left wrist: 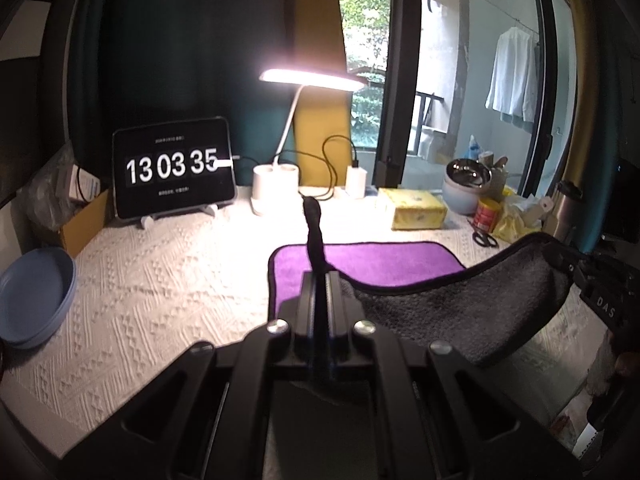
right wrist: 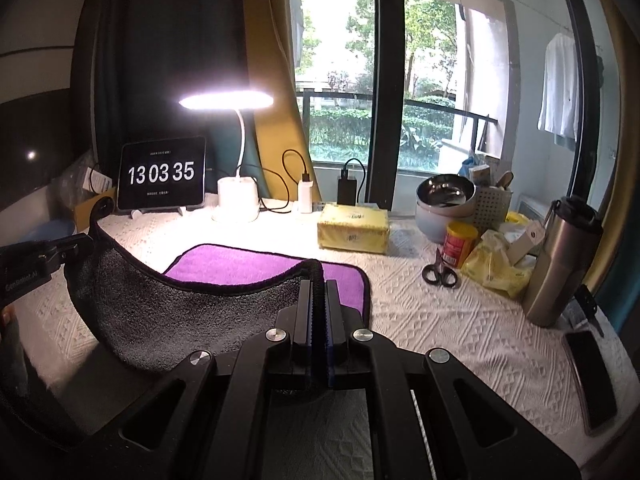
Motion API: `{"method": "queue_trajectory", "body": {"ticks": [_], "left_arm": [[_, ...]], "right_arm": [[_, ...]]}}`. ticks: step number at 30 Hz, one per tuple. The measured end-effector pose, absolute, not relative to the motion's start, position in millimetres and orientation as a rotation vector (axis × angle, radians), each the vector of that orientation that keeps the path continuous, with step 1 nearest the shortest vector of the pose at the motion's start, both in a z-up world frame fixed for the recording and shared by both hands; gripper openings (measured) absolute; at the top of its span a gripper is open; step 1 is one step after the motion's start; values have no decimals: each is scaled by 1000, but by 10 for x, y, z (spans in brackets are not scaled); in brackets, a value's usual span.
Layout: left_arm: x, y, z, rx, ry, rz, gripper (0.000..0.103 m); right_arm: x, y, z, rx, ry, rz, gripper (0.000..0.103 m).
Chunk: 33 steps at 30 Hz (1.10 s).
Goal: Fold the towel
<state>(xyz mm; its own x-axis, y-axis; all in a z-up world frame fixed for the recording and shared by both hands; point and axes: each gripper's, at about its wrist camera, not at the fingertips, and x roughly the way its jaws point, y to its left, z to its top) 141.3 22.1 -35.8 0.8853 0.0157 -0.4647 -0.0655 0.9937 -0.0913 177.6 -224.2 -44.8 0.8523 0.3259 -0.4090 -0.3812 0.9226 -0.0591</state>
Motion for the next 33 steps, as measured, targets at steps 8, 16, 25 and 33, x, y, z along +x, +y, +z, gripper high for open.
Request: {"method": "queue_trajectory", "body": {"ticks": [8,16,25,33], "left_arm": [[1561,240,-217,-101,445,39,4],[1688,277,-132,-98,413,47,4],[1935,342,-95,-89,393,57,4],[2155,344,-103,-73,384,54,4]], "right_arm": [[1918,-2244,-347,-141,369,369,5],[2098,-2221,-250,-145,328,368,5],[2347,-2182,-219,-150,306,364,5],[2555,-2160,-240,-150,308,356,5]]}}
